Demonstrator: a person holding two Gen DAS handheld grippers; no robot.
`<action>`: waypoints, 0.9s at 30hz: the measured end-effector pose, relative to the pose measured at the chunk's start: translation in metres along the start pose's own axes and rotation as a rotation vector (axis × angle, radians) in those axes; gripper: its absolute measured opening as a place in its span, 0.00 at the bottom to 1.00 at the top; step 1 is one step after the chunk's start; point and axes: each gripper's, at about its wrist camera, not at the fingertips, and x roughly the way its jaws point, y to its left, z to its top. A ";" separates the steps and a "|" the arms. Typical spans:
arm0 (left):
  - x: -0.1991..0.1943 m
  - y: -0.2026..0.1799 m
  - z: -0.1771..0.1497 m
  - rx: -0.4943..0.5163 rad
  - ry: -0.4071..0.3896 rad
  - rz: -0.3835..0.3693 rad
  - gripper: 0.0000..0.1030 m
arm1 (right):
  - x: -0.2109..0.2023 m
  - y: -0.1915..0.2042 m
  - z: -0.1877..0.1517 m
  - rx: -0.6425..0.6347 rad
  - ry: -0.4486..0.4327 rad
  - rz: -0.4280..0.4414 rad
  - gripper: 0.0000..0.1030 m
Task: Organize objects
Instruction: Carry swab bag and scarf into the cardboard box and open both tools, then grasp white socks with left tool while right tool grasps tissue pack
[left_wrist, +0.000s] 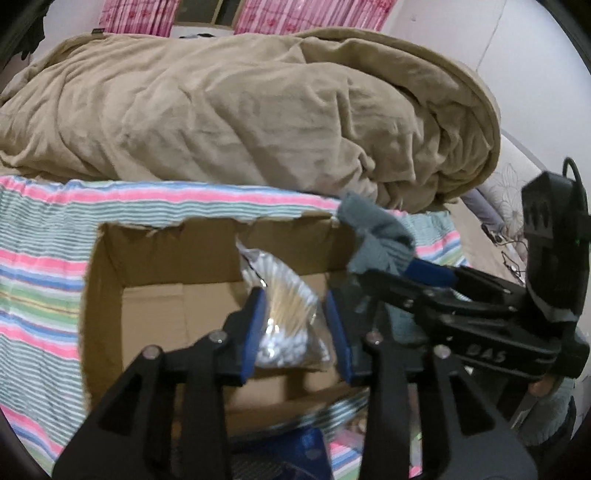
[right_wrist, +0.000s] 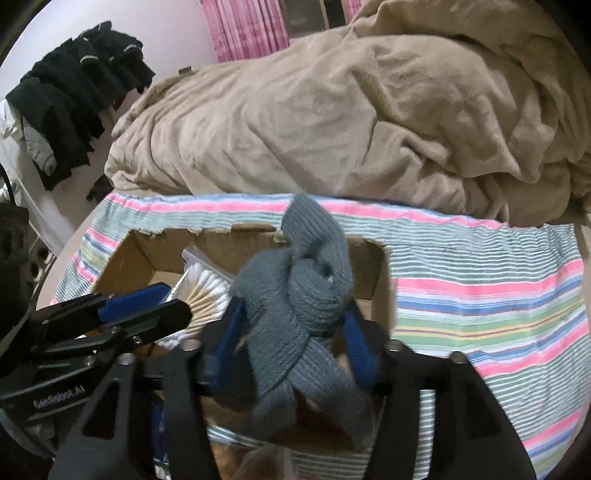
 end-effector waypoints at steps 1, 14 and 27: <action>-0.005 0.000 0.000 0.003 -0.011 0.006 0.43 | -0.005 -0.001 0.000 0.008 -0.011 0.005 0.62; -0.115 -0.028 -0.030 0.063 -0.122 0.072 0.91 | -0.097 0.024 -0.022 -0.022 -0.125 -0.075 0.70; -0.195 -0.030 -0.083 0.010 -0.181 0.078 0.91 | -0.182 0.059 -0.074 -0.097 -0.182 -0.124 0.70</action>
